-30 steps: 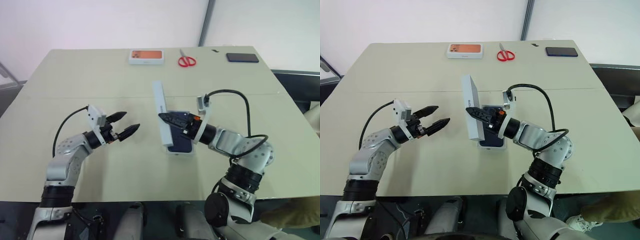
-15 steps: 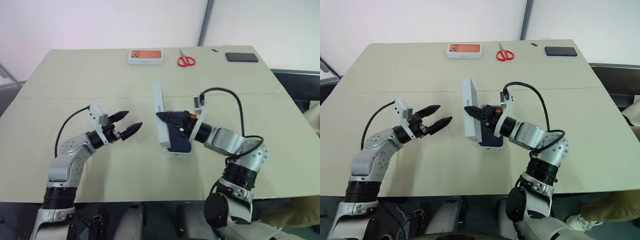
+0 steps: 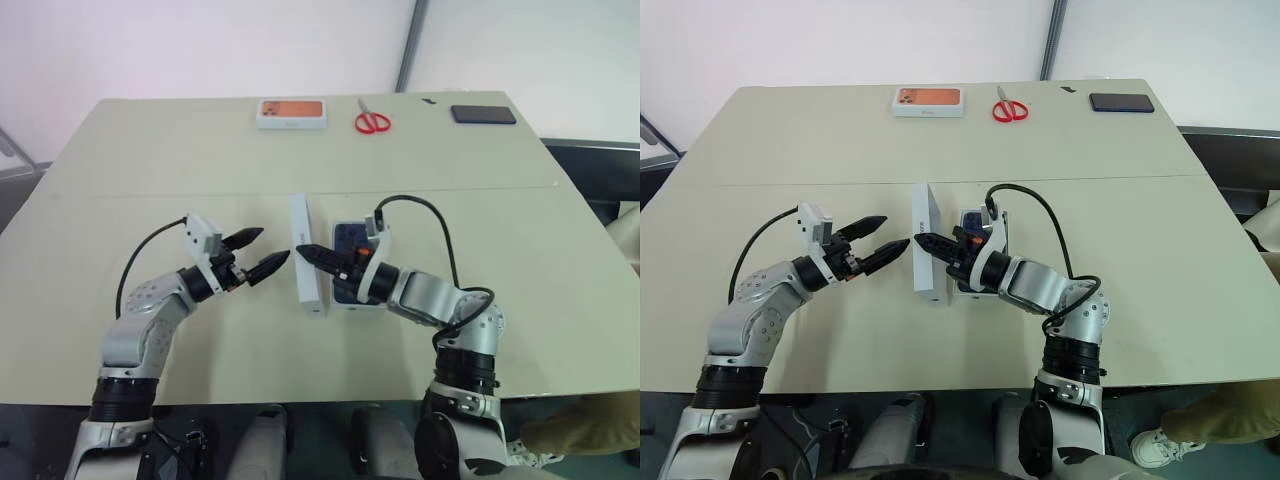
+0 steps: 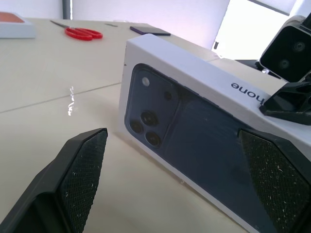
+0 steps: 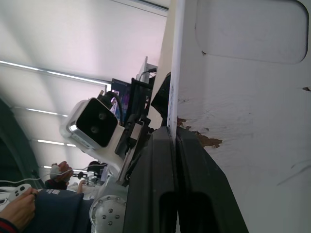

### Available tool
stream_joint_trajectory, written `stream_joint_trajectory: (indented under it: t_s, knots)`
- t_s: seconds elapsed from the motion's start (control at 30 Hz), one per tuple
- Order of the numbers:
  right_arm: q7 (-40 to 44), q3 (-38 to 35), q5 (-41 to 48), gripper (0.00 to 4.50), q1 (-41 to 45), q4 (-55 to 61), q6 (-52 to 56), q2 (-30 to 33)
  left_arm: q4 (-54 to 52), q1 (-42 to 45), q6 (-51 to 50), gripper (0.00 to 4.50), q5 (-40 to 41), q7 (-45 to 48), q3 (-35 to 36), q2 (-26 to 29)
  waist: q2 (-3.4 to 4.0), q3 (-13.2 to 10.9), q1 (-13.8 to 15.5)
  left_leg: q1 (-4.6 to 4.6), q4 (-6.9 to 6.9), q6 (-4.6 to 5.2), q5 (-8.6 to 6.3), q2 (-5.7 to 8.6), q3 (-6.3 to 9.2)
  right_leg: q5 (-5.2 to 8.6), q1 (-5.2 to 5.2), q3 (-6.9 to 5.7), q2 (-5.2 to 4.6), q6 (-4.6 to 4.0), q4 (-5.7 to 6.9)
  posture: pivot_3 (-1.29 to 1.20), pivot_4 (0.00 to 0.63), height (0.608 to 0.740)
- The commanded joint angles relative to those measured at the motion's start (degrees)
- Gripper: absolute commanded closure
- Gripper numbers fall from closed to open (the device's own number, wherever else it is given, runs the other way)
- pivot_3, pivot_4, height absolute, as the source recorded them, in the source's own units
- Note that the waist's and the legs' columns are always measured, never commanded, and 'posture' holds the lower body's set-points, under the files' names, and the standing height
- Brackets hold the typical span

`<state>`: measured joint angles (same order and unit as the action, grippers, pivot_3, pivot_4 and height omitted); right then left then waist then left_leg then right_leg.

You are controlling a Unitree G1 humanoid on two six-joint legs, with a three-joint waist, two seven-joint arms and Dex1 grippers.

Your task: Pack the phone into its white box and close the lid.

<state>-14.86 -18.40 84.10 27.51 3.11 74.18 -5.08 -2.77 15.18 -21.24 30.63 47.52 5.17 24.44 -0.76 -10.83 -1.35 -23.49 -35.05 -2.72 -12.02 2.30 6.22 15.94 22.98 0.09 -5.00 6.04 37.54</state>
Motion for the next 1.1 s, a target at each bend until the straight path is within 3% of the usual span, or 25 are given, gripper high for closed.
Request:
stream_joint_trajectory:
  t_s: [0.03, 0.27, 0.37, 0.47, 0.6, 0.7, 0.83, 0.93, 1.1]
  knots:
    - [1.2, 1.9, 0.4, 4.50, -0.1, 1.0, -2.4, 1.4, -2.2, -0.6, -0.1, 0.72, 0.2, 0.9, -0.6, 0.3, 0.01, 0.0, 0.0, 0.00, 0.00, 0.00, 0.00, 0.00, -0.01, 0.00, 0.00, 0.00, 0.01, 0.00, 0.00, 0.00, 0.150, 0.740]
    - [4.2, 4.0, -0.6, 4.50, -0.2, 0.7, -5.4, 5.2, 0.4, -0.5, 0.9, 4.33, -1.9, 0.4, -3.4, -1.8, 0.01, 0.0, 0.2, 0.00, 0.00, 0.00, 0.00, -0.01, -0.01, 0.00, -0.03, 0.00, 0.00, 0.00, -0.07, 0.00, 0.150, 0.740]
    - [4.4, 4.1, 0.8, 4.50, -0.5, 0.3, -6.2, 6.0, 1.7, 0.9, 1.8, 4.42, -3.3, -0.7, -4.5, -3.9, 0.01, 0.0, 0.2, 0.00, 0.00, 0.00, 0.00, -0.01, 0.00, 0.00, -0.05, -0.01, 0.00, 0.00, -0.10, 0.00, 0.150, 0.740]
    - [5.3, 4.4, 0.9, 3.64, -0.9, 0.5, -6.8, 7.4, 3.6, 2.9, 2.7, 4.50, -4.1, -1.5, -5.4, -6.4, 0.00, 0.0, 0.4, 0.00, -0.01, 0.00, 0.00, 0.00, 0.00, 0.00, -0.07, -0.02, 0.00, 0.00, -0.12, 0.00, 0.150, 0.740]
    - [7.5, 5.4, -2.0, 1.58, -0.5, 2.6, -8.3, 10.2, 4.5, 4.1, 3.6, 4.50, -5.1, -1.3, -6.2, -7.7, 0.00, 0.0, 0.2, -0.01, -0.01, 0.00, 0.00, 0.01, -0.02, 0.00, -0.09, -0.02, 0.00, 0.01, -0.17, 0.00, 0.150, 0.740]
    - [13.9, 8.1, -8.0, 0.06, -0.7, 7.2, -9.8, 15.8, 5.4, 5.2, 3.9, 4.50, -5.1, -1.4, -5.9, -8.4, 0.04, 0.0, 0.2, -0.02, -0.01, 0.01, 0.00, 0.03, -0.09, 0.00, -0.08, -0.03, 0.02, 0.01, -0.17, 0.00, 0.150, 0.740]
    - [25.5, 13.2, -22.0, 0.06, -1.8, 11.9, -16.9, 27.2, 7.0, 6.8, 4.3, 4.50, -5.5, -1.5, -6.1, -9.1, 0.07, -0.1, 0.4, -0.05, -0.04, 0.01, -0.01, 0.11, -0.17, 0.00, -0.12, -0.10, 0.03, 0.01, -0.27, 0.00, 0.150, 0.740]
    - [31.6, 18.1, -39.6, 0.06, -2.8, 10.4, -29.2, 37.1, 8.7, 8.0, 5.0, 4.50, -6.0, -1.7, -6.5, -10.0, 0.07, -0.1, 0.6, -0.05, -0.05, 0.01, -0.01, 0.13, -0.17, 0.00, -0.19, -0.13, 0.04, 0.02, -0.36, 0.00, 0.150, 0.740]
    - [35.0, 18.5, -51.5, 0.06, -3.7, 6.8, -40.2, 39.9, 10.3, 9.0, 5.6, 4.50, -7.1, -0.6, -7.7, -10.8, 0.03, -0.1, 0.4, -0.05, -0.03, 0.01, -0.01, 0.14, -0.19, 0.00, -0.18, -0.12, 0.04, 0.03, -0.39, 0.00, 0.150, 0.740]
